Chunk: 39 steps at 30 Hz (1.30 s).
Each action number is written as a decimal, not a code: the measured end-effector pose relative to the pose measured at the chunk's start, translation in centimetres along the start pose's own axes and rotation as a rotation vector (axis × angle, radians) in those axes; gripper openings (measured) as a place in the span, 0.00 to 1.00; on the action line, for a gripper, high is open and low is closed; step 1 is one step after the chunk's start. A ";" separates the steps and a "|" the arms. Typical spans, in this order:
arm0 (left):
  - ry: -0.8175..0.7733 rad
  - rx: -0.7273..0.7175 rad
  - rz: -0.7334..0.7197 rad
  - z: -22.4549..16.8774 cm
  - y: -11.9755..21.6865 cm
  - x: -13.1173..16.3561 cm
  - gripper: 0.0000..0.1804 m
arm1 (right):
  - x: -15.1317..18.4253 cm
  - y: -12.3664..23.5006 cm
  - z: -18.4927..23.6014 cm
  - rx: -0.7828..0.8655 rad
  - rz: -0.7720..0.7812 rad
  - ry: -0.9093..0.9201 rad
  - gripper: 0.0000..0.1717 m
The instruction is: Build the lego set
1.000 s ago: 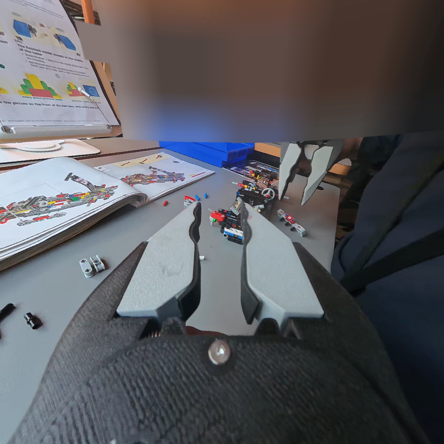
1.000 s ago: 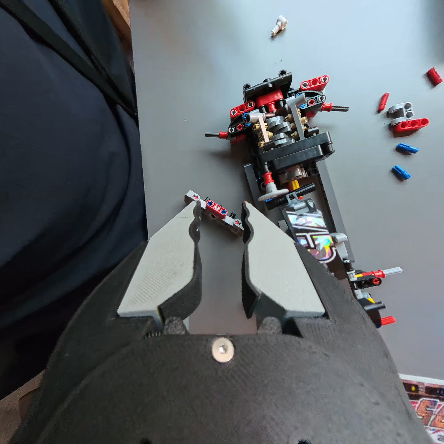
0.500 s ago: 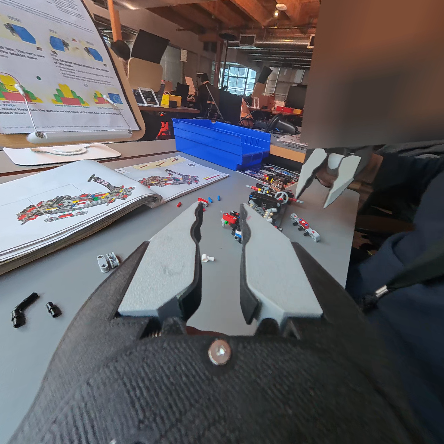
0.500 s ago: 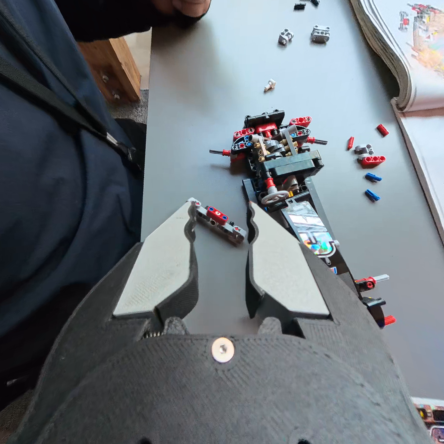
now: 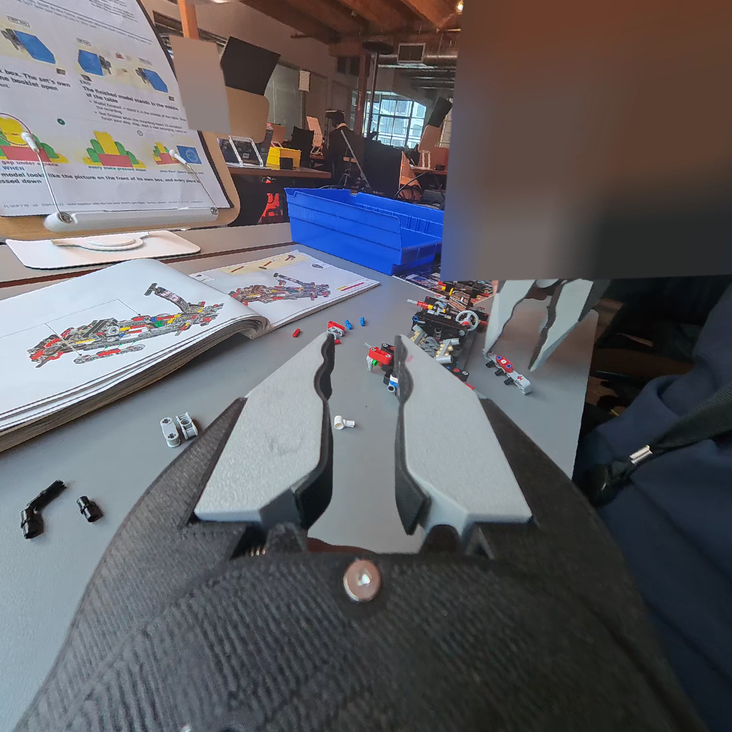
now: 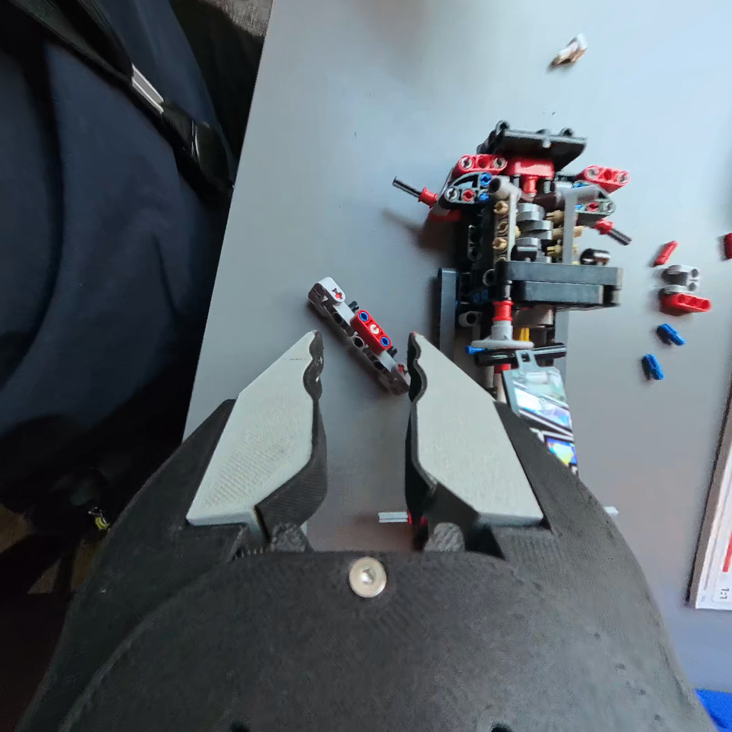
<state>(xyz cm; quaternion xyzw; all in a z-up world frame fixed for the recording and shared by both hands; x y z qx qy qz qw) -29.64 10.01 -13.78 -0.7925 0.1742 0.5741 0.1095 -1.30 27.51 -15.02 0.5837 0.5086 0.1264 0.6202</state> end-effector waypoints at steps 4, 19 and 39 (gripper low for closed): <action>0.012 0.000 -0.007 0.1 0.1 0.0 0.15 | 0.6 -1.0 -0.1 0.017 0.082 0.005 0.09; -0.008 -0.083 0.122 0.1 -1.5 0.3 0.17 | 1.5 -0.8 1.1 0.365 0.110 -0.168 0.08; -0.226 -0.098 0.620 -9.2 -15.1 3.0 0.44 | 1.5 -1.6 2.0 0.551 0.053 -0.159 0.08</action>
Point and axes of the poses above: each gripper's, where its closed fingertips meet, y back along the fingers, x out of its underside, z = x × y across the jaws, the point moved 10 cm from there along y, back along the fingers, and after that the axes turned 11 degrees about y, right-handed, at the moved point
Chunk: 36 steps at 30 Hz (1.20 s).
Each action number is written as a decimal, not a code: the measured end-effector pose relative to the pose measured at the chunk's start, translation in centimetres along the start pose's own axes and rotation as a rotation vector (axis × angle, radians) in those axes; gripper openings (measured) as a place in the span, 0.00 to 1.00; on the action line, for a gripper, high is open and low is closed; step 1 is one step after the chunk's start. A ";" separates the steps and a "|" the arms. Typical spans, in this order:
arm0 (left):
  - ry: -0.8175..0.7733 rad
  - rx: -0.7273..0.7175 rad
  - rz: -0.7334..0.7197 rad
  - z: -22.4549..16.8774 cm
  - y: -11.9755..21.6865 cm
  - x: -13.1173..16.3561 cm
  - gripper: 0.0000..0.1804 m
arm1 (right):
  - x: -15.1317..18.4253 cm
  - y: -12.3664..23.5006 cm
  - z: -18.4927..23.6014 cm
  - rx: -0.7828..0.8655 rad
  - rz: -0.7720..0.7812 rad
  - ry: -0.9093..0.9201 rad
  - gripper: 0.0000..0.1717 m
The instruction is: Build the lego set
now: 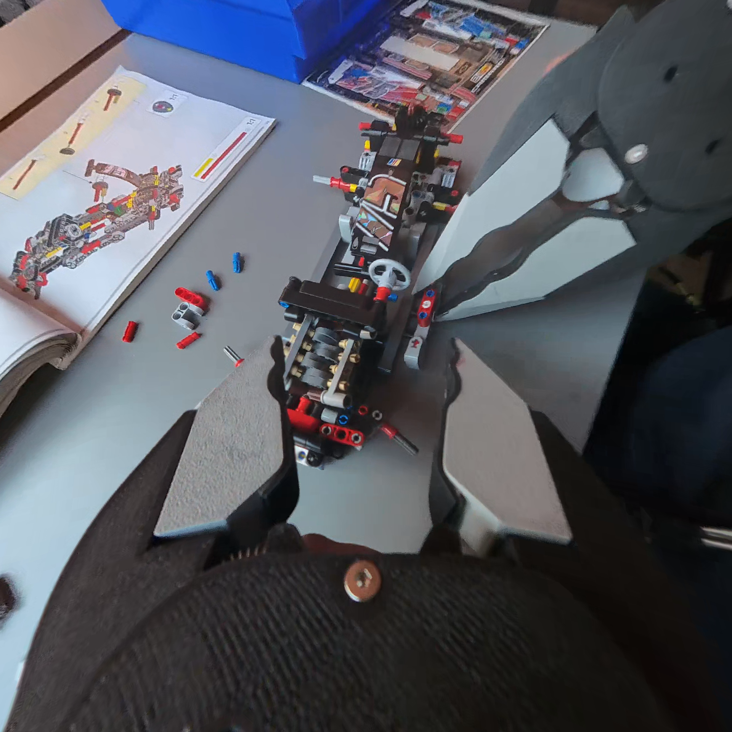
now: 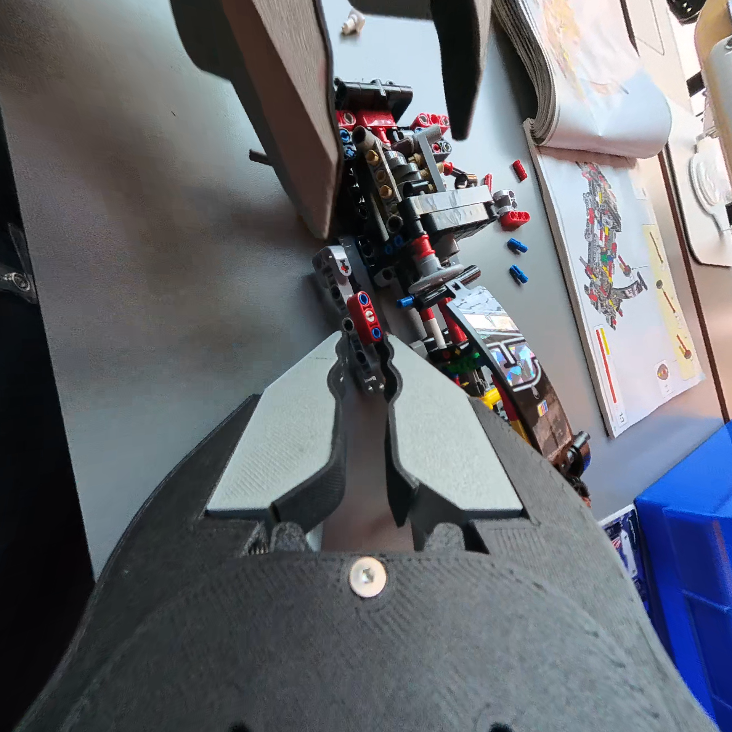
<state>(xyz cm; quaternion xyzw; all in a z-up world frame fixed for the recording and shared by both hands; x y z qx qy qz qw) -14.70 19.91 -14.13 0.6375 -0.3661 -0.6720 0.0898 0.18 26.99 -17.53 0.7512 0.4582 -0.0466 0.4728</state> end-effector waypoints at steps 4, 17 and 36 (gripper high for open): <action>-0.062 -0.050 0.071 0.1 -1.5 0.4 0.45 | -0.1 0.0 0.0 0.010 0.021 0.023 0.08; -0.139 -0.116 0.099 0.1 -3.2 0.6 0.47 | -0.4 -0.2 0.3 0.055 0.064 0.074 0.08; -0.189 -0.079 0.183 0.8 -3.8 0.2 0.53 | -0.3 -0.6 0.3 0.099 0.065 0.082 0.08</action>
Point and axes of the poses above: each gripper's, where its closed fingertips meet, y back along the fingers, x out of its underside, z = x × y across the jaws, the point moved 10 cm from there along y, back along the fingers, and after that the axes turned 11 degrees about y, right-handed, at the moved point
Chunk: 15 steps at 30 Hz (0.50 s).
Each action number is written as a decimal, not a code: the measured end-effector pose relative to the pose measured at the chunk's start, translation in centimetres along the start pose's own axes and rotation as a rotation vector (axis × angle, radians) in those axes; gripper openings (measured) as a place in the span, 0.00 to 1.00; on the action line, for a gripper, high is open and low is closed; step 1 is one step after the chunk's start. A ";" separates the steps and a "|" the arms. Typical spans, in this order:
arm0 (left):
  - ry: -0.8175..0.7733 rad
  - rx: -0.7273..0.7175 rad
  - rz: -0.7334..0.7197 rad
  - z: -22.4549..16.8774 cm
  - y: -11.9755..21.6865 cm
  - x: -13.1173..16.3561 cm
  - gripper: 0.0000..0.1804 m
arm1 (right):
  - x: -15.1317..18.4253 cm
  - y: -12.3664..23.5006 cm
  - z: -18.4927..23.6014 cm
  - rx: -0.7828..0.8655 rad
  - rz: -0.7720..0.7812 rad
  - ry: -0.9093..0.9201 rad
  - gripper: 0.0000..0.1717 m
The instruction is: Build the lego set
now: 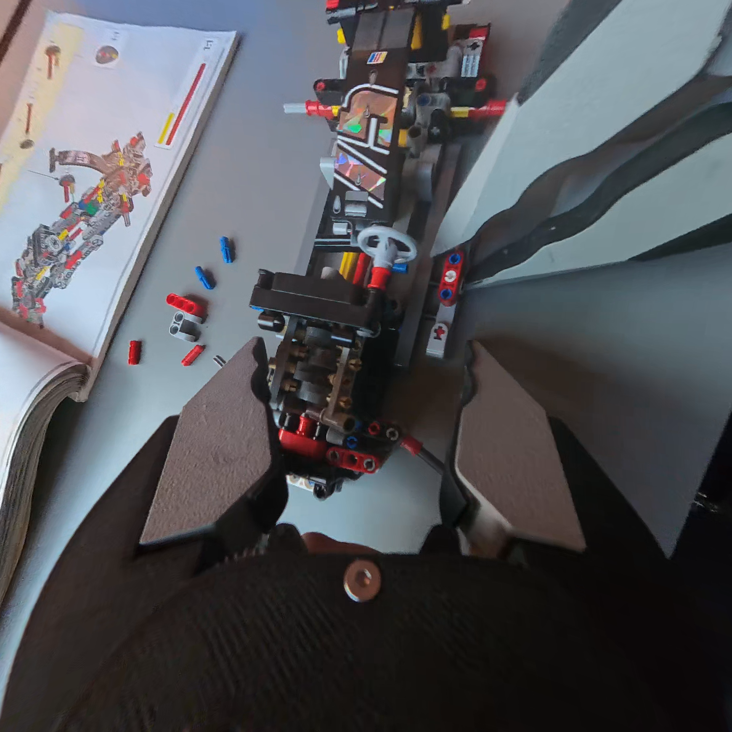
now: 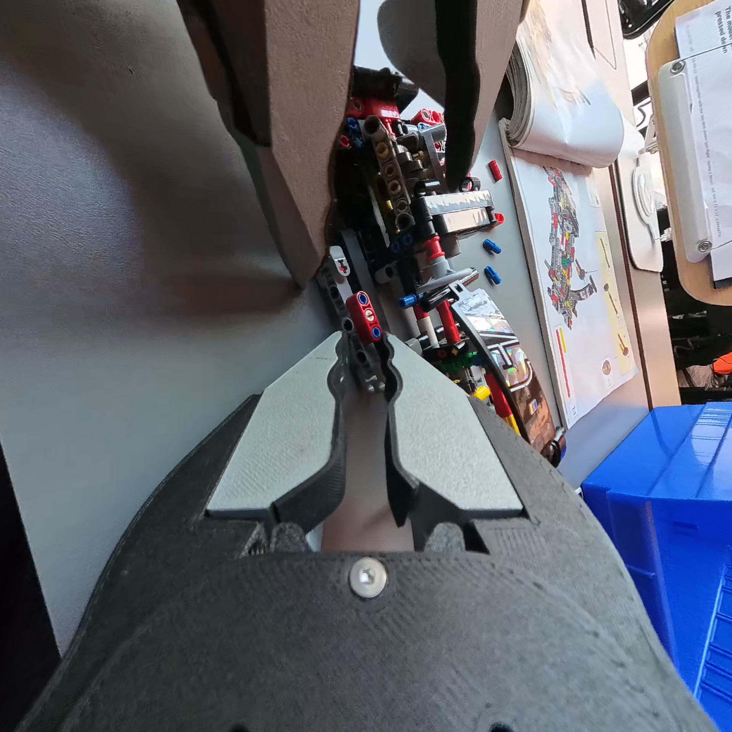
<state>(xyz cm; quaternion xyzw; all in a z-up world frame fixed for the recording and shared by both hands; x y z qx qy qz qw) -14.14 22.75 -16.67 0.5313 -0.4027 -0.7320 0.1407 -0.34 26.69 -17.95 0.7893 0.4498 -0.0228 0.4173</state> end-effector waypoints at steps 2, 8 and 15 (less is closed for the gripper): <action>0.009 0.011 0.009 0.3 -0.1 -0.1 0.53 | 0.0 0.0 0.0 0.003 0.000 -0.003 0.08; 0.018 0.017 0.018 0.9 -0.4 -0.2 0.50 | 0.3 -0.1 -0.2 0.014 -0.002 -0.022 0.08; 0.033 0.003 0.009 0.6 -0.4 -0.1 0.48 | 0.6 0.0 -0.1 0.040 0.012 0.025 0.08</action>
Point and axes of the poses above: each gripper's, where its closed fingertips meet, y back along the fingers, x out of its underside, z = x × y across the jaws, the point moved 10 cm from there along y, back along the fingers, and after that the axes turned 11 degrees about y, right-handed, at the moved point
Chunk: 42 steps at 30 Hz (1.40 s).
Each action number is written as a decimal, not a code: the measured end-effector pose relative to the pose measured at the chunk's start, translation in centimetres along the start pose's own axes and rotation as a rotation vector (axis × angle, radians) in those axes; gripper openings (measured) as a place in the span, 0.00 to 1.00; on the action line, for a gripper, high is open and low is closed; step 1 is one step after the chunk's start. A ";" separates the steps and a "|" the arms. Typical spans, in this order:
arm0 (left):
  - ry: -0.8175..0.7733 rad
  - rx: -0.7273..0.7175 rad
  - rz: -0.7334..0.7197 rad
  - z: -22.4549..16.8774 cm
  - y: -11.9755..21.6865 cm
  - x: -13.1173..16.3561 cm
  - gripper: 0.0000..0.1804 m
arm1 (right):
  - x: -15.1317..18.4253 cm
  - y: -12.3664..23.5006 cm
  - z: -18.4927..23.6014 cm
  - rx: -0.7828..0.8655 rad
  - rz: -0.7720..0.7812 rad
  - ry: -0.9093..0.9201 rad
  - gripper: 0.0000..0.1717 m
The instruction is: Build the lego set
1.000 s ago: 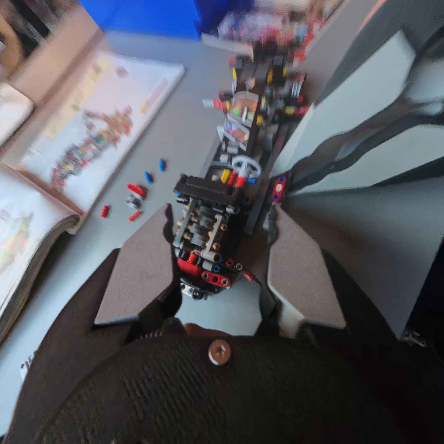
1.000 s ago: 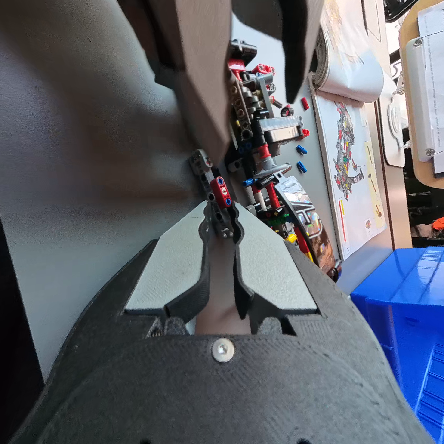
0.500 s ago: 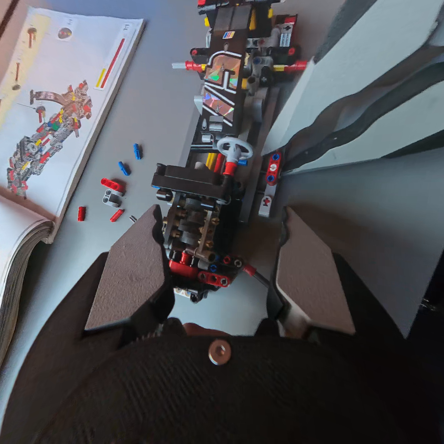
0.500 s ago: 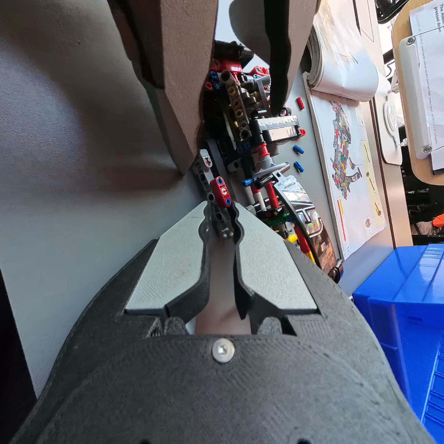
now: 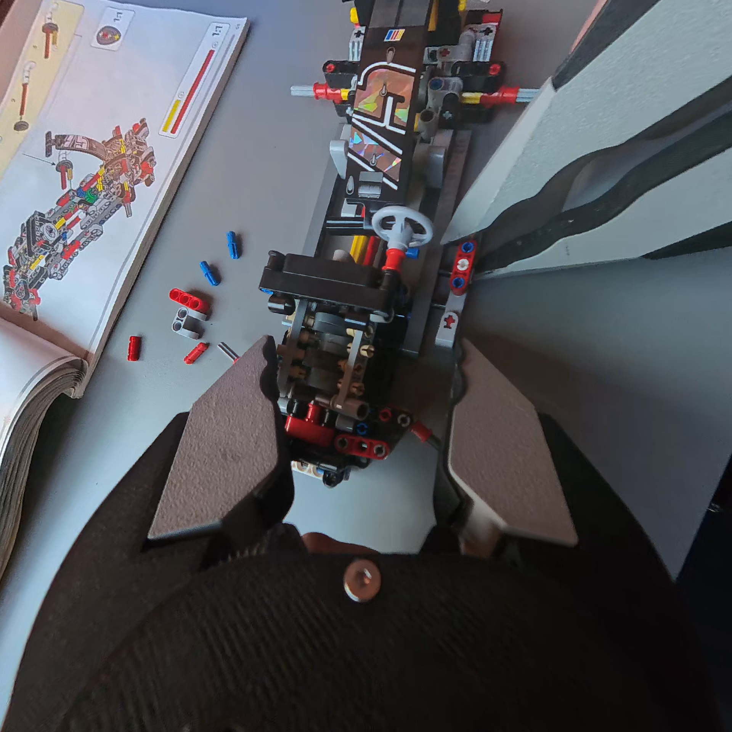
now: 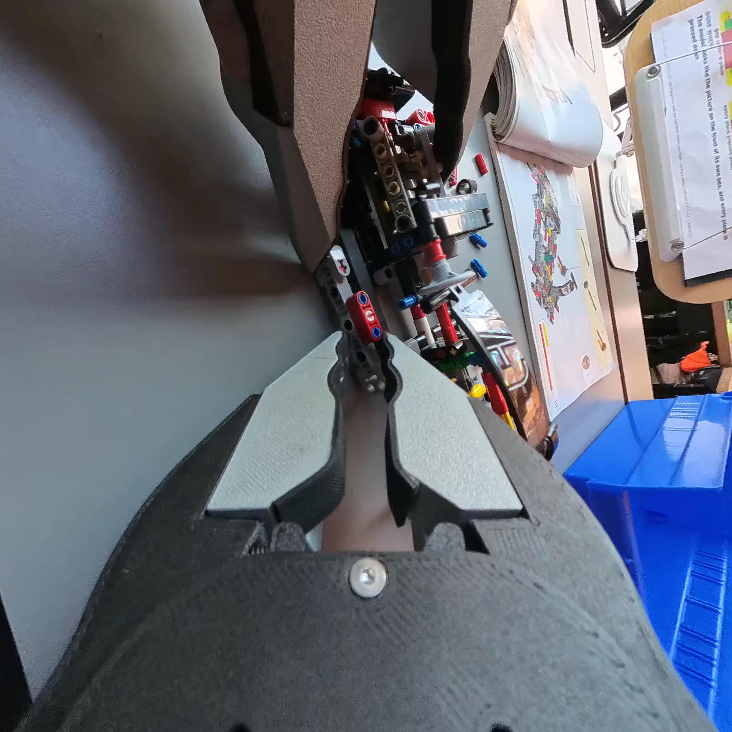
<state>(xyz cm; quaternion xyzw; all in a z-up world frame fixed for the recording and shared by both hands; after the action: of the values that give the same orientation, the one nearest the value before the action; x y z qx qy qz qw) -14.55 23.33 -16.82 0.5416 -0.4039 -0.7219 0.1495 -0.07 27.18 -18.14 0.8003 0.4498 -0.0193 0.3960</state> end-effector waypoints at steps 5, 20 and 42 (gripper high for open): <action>0.006 -0.008 -0.022 -0.1 0.0 0.2 0.49 | 0.3 0.1 -0.1 -0.014 -0.012 -0.024 0.08; 0.097 0.108 -0.079 -0.1 2.2 -0.1 0.49 | 2.6 1.5 0.0 -0.151 -0.127 -0.239 0.09; 0.360 -0.108 -0.164 -0.9 8.8 2.6 0.33 | 10.2 6.1 -6.6 -0.128 -0.312 -0.500 0.17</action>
<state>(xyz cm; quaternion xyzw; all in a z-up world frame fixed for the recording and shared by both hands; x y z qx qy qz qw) -16.59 15.69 -12.01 0.6840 -0.2861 -0.6438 0.1890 8.33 36.89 -13.80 0.6656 0.4560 -0.2479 0.5362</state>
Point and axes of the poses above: each gripper's, where its closed fingertips meet, y back along the fingers, x out of its underside, z = x × y across the jaws, the point moved 10 cm from there along y, back along the fingers, and after that the axes turned 11 degrees about y, right-handed, at the moved point
